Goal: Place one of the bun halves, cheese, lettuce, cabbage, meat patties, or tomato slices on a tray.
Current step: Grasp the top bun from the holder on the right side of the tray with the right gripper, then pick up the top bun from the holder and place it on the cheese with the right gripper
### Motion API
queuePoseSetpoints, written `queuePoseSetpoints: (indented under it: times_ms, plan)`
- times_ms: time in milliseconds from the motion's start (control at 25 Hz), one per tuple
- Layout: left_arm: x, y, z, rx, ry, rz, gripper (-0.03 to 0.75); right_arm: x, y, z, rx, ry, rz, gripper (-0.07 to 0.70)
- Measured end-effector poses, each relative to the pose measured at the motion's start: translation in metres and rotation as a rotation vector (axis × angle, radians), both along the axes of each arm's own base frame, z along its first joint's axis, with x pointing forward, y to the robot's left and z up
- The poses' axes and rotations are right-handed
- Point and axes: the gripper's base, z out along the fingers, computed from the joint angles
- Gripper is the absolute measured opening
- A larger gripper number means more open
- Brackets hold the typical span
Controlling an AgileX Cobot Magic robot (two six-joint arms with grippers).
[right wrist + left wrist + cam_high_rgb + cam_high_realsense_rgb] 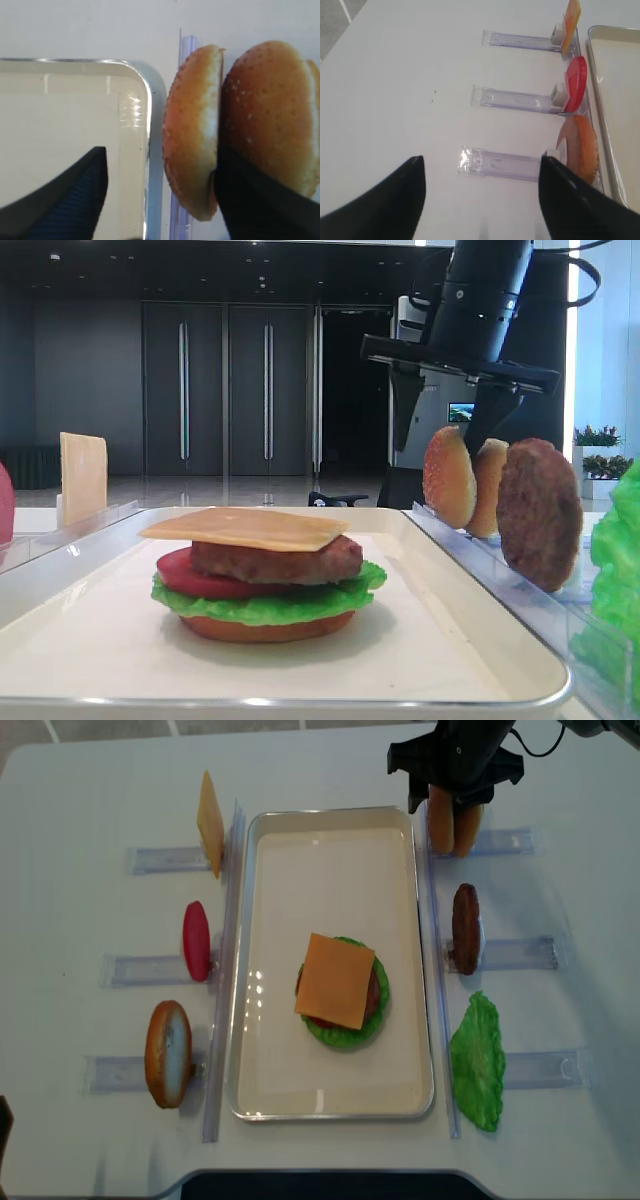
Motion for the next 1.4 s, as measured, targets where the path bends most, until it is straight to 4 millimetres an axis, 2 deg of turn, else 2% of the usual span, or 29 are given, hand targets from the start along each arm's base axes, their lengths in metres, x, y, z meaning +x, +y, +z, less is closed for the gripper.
queuePoseSetpoints:
  times_ms: [80, 320, 640, 800, 1200, 1400]
  plan:
    - [0.000, 0.000, 0.000, 0.000, 0.000, 0.000, 0.535, 0.001, -0.001, -0.001, -0.004, 0.002, 0.001, 0.416]
    - [0.000, 0.000, 0.000, 0.000, 0.000, 0.000, 0.535, 0.003, -0.005, -0.002, -0.029, -0.008, 0.003, 0.211]
    - [0.000, 0.000, 0.000, 0.000, 0.000, 0.000, 0.535, 0.003, -0.005, -0.002, -0.032, -0.009, 0.018, 0.209]
    - [0.000, 0.000, 0.000, 0.000, 0.000, 0.000, 0.535, -0.001, -0.005, 0.004, -0.018, -0.003, 0.031, 0.209]
    - [0.000, 0.000, 0.000, 0.000, 0.000, 0.000, 0.535, -0.025, 0.007, 0.042, 0.108, 0.028, 0.124, 0.200]
    - [0.000, 0.000, 0.000, -0.001, 0.000, 0.000, 0.535, -0.046, 0.011, 0.075, 0.231, 0.036, 0.207, 0.200]
